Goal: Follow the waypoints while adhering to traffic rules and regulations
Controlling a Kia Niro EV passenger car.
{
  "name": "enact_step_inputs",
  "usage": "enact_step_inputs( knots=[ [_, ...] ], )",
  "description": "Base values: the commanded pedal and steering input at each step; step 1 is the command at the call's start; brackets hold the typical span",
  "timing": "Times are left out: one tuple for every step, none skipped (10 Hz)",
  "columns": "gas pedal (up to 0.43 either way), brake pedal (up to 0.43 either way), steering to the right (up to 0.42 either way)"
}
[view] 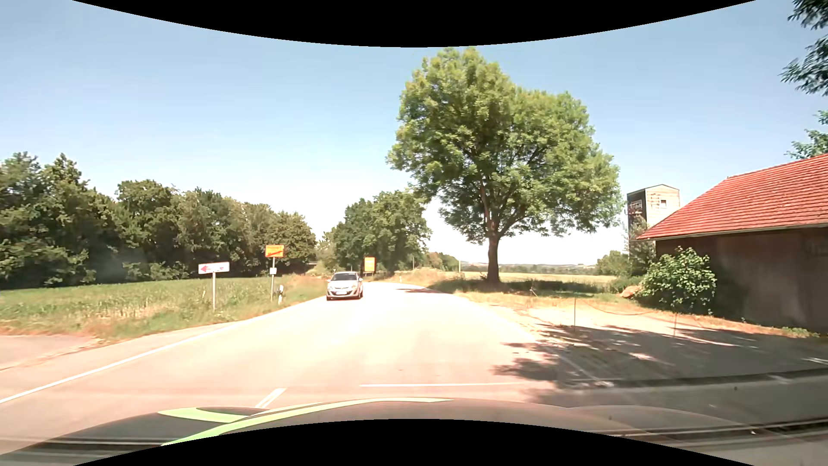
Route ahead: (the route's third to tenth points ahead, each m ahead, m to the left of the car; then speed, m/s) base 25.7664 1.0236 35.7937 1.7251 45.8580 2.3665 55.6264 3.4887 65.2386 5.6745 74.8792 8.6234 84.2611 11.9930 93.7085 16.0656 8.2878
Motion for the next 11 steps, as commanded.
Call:
enact_step_inputs(
  knots=[
    [0.429,0.0,0.047],
    [0.429,0.0,0.029],
    [0.429,0.0,0.014],
    [0.429,0.0,0.003],
    [0.429,0.0,-0.004],
    [0.429,0.0,-0.008],
    [0.429,0.0,-0.011],
    [0.441,0.0,-0.015],
    [0.441,0.0,-0.019],
    [0.441,0.0,-0.025],
    [0.449,0.0,-0.028]
  ],
)
